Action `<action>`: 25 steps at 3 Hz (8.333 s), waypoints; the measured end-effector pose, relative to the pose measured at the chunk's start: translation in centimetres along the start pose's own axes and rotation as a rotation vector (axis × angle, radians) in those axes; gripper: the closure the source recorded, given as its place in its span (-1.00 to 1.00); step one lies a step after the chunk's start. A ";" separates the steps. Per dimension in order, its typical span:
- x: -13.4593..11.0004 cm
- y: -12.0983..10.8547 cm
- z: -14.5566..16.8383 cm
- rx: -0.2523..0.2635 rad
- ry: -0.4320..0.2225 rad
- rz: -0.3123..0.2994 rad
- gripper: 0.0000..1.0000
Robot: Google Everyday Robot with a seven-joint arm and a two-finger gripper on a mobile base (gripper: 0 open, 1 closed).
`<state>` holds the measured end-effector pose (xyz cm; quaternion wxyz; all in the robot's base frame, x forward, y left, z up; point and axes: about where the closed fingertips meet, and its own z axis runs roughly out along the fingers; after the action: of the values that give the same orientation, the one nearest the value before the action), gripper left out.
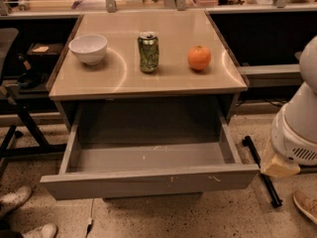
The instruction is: Close top drawer
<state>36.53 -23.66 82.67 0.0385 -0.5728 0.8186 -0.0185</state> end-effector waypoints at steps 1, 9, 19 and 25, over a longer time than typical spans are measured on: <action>0.2 0.3 0.6 -0.012 0.006 0.000 1.00; -9.2 1.2 15.7 -0.170 -0.077 -0.072 -0.28; -10.3 -4.8 17.8 -0.156 -0.039 -0.020 1.00; -11.4 -9.3 17.7 -0.124 0.009 -0.034 -0.76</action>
Offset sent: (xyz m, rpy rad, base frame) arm -0.0140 0.0165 -0.0524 0.0887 0.0692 0.0122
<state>50.60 -15.86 66.25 -0.0011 -0.5877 0.8086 0.0289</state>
